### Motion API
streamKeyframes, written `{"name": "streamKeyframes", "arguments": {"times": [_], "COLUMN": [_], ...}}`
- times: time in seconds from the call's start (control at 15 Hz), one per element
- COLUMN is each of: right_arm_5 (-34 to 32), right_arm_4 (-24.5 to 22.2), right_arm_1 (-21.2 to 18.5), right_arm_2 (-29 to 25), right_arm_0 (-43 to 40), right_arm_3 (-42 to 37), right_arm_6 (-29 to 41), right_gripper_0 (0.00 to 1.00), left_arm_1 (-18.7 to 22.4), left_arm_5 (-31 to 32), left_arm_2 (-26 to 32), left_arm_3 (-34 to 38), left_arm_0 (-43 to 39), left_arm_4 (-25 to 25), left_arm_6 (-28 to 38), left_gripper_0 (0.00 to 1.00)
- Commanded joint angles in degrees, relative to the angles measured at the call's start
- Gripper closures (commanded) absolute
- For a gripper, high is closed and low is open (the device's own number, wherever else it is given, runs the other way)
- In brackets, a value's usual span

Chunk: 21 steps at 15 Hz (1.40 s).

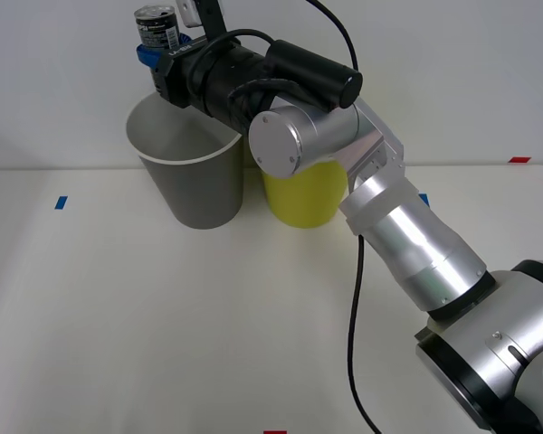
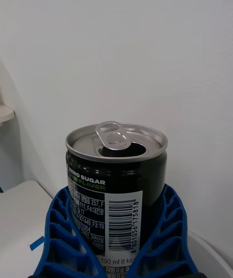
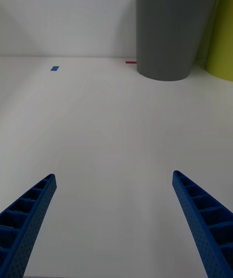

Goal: Put cans in the gray bin and PET bottles in the light green bin.

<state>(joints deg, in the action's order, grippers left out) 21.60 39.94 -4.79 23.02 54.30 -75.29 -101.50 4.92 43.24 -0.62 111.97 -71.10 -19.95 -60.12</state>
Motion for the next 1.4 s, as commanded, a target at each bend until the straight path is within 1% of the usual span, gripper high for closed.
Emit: {"name": "streamKeyframes", "arguments": {"times": [0.07,0.13,0.2,0.27,0.33,0.4,0.47,0.73,1.4], "right_arm_5": [-0.1,-0.1,-0.4,-0.5,-0.6,-1.0,-2.0,-2.6,-3.4], "right_arm_4": [-0.2,-0.2,-0.5,-0.7,-0.9,-1.1,-1.2,-2.3,-4.6], "right_arm_1": [-0.1,0.0,0.0,0.0,0.1,0.7,0.9,2.4,3.0], "right_arm_2": [0.0,-0.1,-0.1,-0.1,-0.1,-0.1,-0.1,0.0,-1.0], "right_arm_0": [0.1,0.0,0.1,0.1,0.1,0.1,0.1,0.4,0.4], "right_arm_3": [0.0,0.1,0.1,0.0,0.1,0.1,0.1,0.1,0.0], "right_arm_6": [0.0,0.0,0.0,0.0,0.0,0.0,-0.2,-0.8,-1.7], "right_gripper_0": [1.00,1.00,0.94,0.62,0.27,0.05,0.00,0.00,0.00], "left_arm_1": [0.0,0.0,0.0,0.0,0.0,0.0,0.0,0.0,0.0], "left_arm_5": [0.0,0.0,0.0,0.0,0.0,0.0,0.0,0.0,0.0], "left_arm_2": [0.0,0.0,0.0,0.0,0.0,0.0,0.0,0.0,0.0], "left_arm_3": [0.0,0.0,0.0,0.0,0.0,0.0,0.0,0.0,0.0], "left_arm_0": [0.0,0.0,0.0,0.0,0.0,0.0,0.0,0.0,0.0], "left_arm_4": [0.0,0.0,0.0,0.0,0.0,0.0,0.0,0.0,0.0], "left_arm_6": [0.0,0.0,0.0,0.0,0.0,0.0,0.0,0.0,0.0], "left_gripper_0": [0.18,0.18,0.18,0.18,0.17,0.18,0.18,0.18,0.18]}}
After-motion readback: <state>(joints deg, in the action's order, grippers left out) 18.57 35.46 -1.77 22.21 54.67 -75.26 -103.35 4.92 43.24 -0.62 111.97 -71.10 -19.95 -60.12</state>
